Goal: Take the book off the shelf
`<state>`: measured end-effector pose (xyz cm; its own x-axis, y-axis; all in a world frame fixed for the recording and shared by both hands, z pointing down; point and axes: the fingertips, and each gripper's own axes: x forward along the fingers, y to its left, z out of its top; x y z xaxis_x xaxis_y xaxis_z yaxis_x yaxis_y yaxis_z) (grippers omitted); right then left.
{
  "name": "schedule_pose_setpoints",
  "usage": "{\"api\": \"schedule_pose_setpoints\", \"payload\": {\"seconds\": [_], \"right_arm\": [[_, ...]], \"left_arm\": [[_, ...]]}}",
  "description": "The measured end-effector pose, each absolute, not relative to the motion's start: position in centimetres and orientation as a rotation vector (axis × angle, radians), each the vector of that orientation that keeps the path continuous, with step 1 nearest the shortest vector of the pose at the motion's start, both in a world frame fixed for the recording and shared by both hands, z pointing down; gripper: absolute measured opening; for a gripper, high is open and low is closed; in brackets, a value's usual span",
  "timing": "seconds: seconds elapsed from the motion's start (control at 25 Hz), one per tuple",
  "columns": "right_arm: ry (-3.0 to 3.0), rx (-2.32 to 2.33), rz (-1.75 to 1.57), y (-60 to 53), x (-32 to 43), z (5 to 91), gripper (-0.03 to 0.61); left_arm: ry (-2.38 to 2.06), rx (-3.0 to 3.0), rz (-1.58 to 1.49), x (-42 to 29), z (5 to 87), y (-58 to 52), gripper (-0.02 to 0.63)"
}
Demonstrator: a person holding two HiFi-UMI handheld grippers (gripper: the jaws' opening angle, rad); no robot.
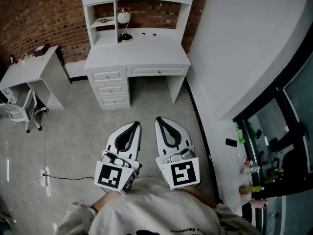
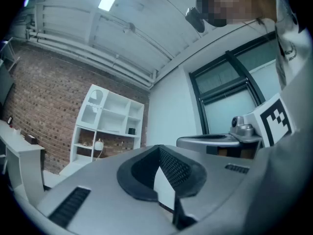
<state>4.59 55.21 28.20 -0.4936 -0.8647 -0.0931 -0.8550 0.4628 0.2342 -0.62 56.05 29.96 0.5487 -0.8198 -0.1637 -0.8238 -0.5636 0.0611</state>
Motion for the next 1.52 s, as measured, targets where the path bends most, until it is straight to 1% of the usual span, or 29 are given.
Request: {"api": "schedule_pose_setpoints", "payload": {"seconds": [0.28,0.64,0.84,1.08,1.52], "right_arm": [[-2.65,1.579,-0.393,55.3,1.7,28.3,0.015],[-2.618,1.632,-0.307,54.3,2.3,30.4,0.017],[-2.665,1.586,-0.298,52.4,1.0,30.3,0.017],[-2.683,1.579,-0.295,47.6,1.1,30.8,0.017],[-2.72,1.523,-0.323,34.7,2.4,30.2,0.017]], "left_arm": [[1.441,-2.738,0.282,-3.6,29.7,56.0,0.009],[1.404,-2.807,0.256,-3.8,31.5,54.9,0.009],[1.445,-2.804,0.253,-4.5,32.2,52.6,0.009],[1.479,-2.788,0.212,-5.0,32.6,47.8,0.01],[1.559,-2.749,0.212,-4.1,32.2,35.5,0.009]]}}
